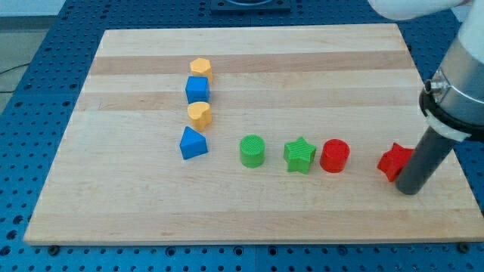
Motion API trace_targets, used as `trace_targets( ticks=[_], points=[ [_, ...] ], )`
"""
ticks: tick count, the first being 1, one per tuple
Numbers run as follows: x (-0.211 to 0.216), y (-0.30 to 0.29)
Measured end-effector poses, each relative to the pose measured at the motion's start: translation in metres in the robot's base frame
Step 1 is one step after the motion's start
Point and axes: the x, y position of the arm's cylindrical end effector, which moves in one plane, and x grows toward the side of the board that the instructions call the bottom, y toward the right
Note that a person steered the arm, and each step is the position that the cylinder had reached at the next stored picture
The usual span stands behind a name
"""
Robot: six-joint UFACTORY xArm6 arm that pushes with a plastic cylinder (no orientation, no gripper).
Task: Take the red circle towards the top
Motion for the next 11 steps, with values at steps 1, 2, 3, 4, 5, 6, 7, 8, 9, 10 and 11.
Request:
trace_targets(
  ticks=[1,2,3,4,5,6,7,8,9,10,11],
  points=[
    [0.000,-0.006],
    [0.014,-0.021],
    [0.013,-0.044],
    [-0.012,-0.052],
    [-0.002,-0.056],
    [-0.006,-0.083],
    [-0.025,-0.104],
    [-0.065,-0.105],
    [-0.106,-0.113],
    [-0.140,-0.113],
    [-0.173,-0.108]
  ],
)
